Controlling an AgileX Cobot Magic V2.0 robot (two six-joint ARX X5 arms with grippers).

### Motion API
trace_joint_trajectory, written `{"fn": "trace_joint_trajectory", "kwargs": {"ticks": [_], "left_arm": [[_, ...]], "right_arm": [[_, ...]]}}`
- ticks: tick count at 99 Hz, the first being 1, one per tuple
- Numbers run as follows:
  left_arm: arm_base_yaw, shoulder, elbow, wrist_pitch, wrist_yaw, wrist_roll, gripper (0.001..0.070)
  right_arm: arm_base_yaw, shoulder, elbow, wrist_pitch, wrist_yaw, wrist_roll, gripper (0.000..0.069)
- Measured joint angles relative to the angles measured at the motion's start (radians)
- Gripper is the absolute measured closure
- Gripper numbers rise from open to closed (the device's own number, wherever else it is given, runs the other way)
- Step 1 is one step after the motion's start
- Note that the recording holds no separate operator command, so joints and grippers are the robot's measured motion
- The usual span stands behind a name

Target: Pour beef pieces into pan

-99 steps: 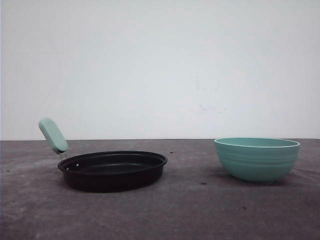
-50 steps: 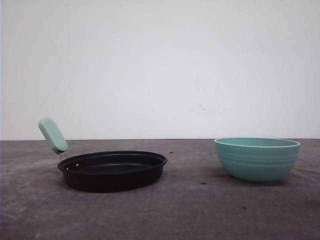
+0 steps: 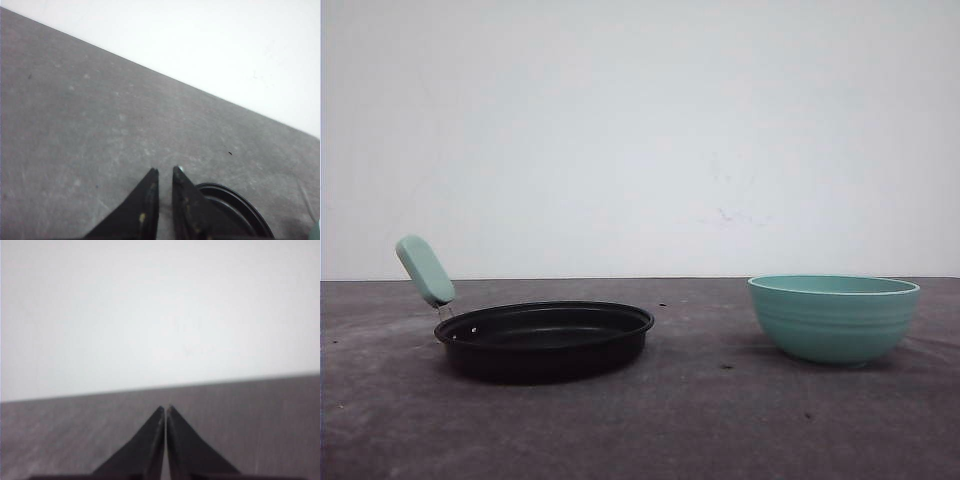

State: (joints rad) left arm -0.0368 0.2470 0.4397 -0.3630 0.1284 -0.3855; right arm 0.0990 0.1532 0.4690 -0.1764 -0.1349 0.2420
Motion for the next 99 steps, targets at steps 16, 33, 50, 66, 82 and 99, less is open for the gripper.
{"fn": "trace_joint_trajectory", "kwargs": {"ticks": [16,33,50,66,82,99], "left_arm": [[0.0,0.235,0.274,-0.055,0.029,0.111,0.0688],[0.0,0.454,0.567,-0.116,0.045,0.141,0.0688],[-0.001,0.575,0.703,-0.118,0.141,0.127,0.0686],[-0.003,0.604,0.706,-0.156,0.199,0.108,0.0678],[-0.003,0.632,0.706,-0.2,0.201,0.105,0.0489],[-0.012,0.703,0.703,-0.213,0.201,0.104,0.0289]], "right_arm": [[0.0,0.182,0.225,-0.047,-0.024,-0.064,0.0686],[0.0,0.35,0.386,-0.1,-0.042,-0.106,0.0686],[0.0,0.432,0.419,-0.112,-0.095,-0.112,0.0686],[0.0,0.463,0.419,-0.134,-0.159,-0.112,0.0648],[0.0,0.466,0.419,-0.128,-0.16,-0.111,0.0313],[0.0,0.495,0.419,-0.143,-0.156,-0.104,0.0106]]}}
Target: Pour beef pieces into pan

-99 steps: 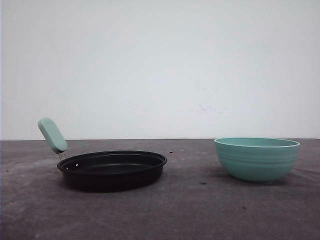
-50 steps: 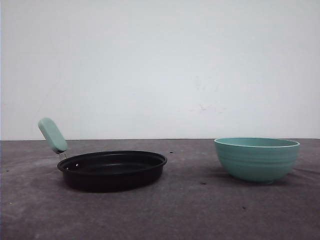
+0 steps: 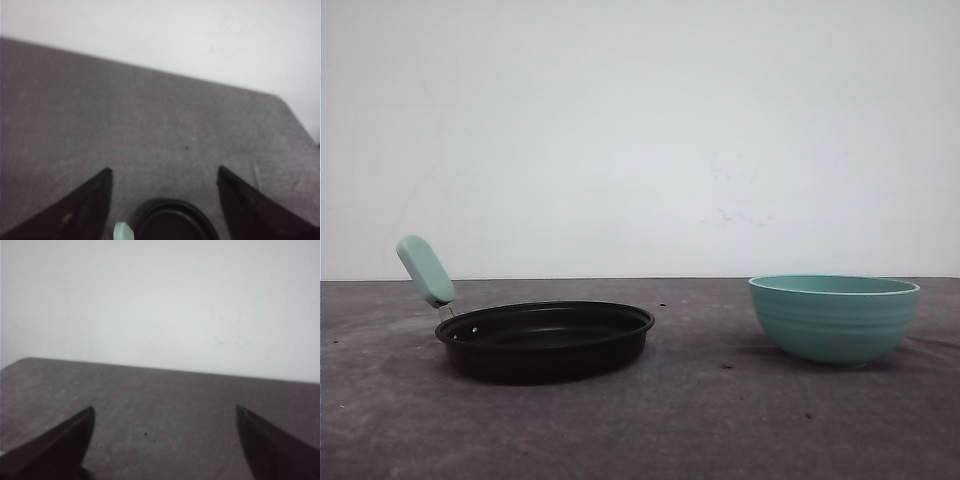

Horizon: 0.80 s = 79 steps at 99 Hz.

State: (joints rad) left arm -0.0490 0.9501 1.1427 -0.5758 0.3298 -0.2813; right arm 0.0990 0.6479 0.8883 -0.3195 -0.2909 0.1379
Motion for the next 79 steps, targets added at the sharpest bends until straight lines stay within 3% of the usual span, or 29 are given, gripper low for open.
{"fn": "trace_joint_trajectory", "kwargs": {"ticks": [14,33,44,54,79], "left_arm": [[-0.028,0.036,-0.107,0.105,0.003,-0.051,0.0262],[-0.03,0.067,-0.38,0.242,0.009,-0.224,0.0092],[-0.03,0.1,-0.505,0.306,0.016,-0.326,0.0071],[-0.03,0.153,-0.543,0.379,0.057,-0.393,0.0068],[-0.045,0.327,-0.542,0.508,0.11,-0.442,0.0069]], "right_arm": [[0.0,0.046,0.0,-0.053,0.001,0.001,0.0068],[0.0,0.052,-0.001,-0.119,0.003,0.018,0.0063],[0.0,0.05,-0.001,-0.151,0.003,0.023,0.0063],[0.0,0.05,-0.001,-0.181,0.003,0.024,0.0063],[0.0,0.05,-0.001,-0.234,0.003,0.024,0.0063]]}}
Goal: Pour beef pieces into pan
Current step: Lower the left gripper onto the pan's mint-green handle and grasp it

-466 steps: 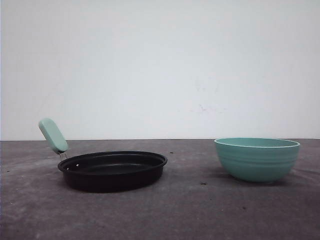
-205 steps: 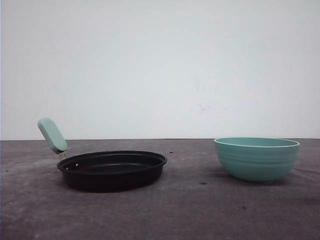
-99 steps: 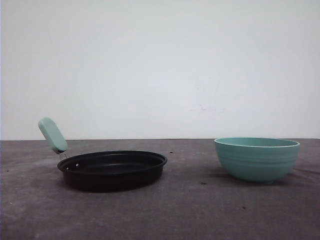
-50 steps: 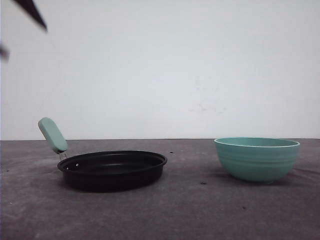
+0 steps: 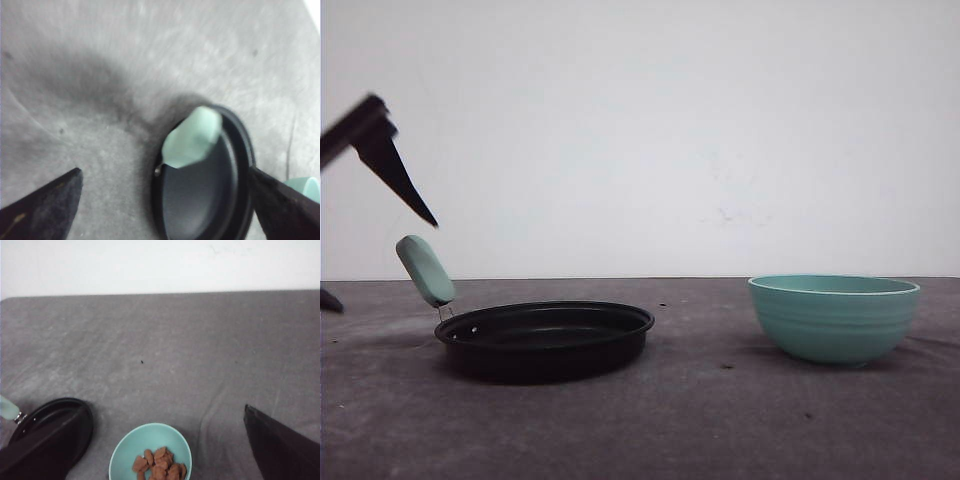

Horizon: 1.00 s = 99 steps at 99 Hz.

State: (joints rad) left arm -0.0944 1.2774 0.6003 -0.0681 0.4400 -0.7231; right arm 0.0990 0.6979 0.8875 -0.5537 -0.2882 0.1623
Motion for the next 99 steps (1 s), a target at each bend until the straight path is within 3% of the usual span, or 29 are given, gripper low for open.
{"fn": "trace_joint_trajectory", "kwargs": {"ticks": [32,50,57,88,93,99], "left_arm": [[-0.058,0.16,0.0,0.149,-0.019,-0.089,0.0086],[-0.088,0.173,0.0,0.166,-0.134,-0.119,0.0268],[-0.101,0.174,0.0,0.181,-0.178,-0.121,0.0304],[-0.154,0.191,0.0,0.296,-0.203,-0.163,0.0367],[-0.16,0.201,0.0,0.296,-0.203,-0.166,0.0413],[-0.166,0.209,0.0,0.293,-0.201,-0.17,0.052]], "right_arm": [[0.0,-0.002,0.0,-0.101,0.0,0.003,0.0063],[0.0,-0.021,0.0,-0.167,0.0,0.003,0.0063],[0.0,-0.032,0.0,-0.189,0.0,0.003,0.0063],[0.0,-0.07,0.0,-0.212,0.0,0.003,0.0063],[0.0,-0.07,0.0,-0.218,0.0,0.003,0.0063],[0.0,-0.07,0.0,-0.221,0.0,0.003,0.0063]]}}
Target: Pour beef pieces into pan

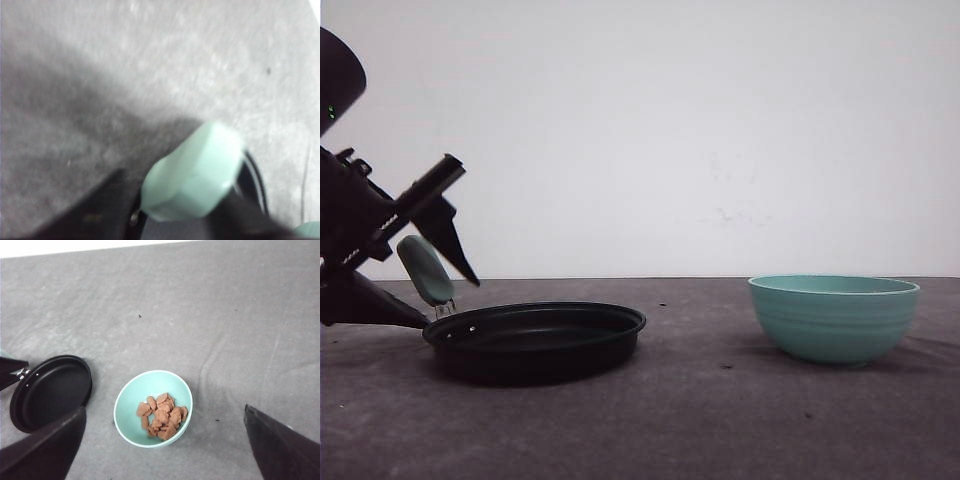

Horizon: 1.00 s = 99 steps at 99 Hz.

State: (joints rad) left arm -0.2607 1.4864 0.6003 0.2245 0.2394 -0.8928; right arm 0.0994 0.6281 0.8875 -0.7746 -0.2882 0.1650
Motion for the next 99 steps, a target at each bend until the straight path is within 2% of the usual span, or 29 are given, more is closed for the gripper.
{"fn": "trace_joint_trajectory", "kwargs": {"ticks": [6,13,24,40,59,71,99], "left_arm": [[-0.005,0.004,0.0,-0.01,0.0,0.002,0.0624],[-0.01,0.005,0.0,-0.013,0.002,-0.003,0.066],[-0.012,0.005,0.0,-0.009,0.004,-0.002,0.0664],[-0.013,-0.004,0.0,0.011,0.065,0.006,0.0665],[-0.046,-0.106,0.0,0.006,0.074,0.009,0.0665],[-0.077,-0.171,0.0,-0.017,0.08,0.009,0.0665],[-0.153,-0.263,0.001,-0.227,0.079,0.009,0.0665]], "right_arm": [[0.0,0.0,0.0,-0.005,0.0,0.0,0.0063],[0.0,0.0,0.0,-0.022,0.0,0.0,0.0063],[0.0,0.0,0.0,-0.053,0.0,-0.008,0.0063],[0.0,0.0,0.0,-0.105,0.0,-0.038,0.0063],[0.0,0.046,0.0,-0.118,0.0,-0.05,0.0063],[0.0,0.141,0.0,-0.087,0.0,-0.053,0.0072],[0.0,0.498,0.0,0.102,0.0,-0.047,0.0077]]}}
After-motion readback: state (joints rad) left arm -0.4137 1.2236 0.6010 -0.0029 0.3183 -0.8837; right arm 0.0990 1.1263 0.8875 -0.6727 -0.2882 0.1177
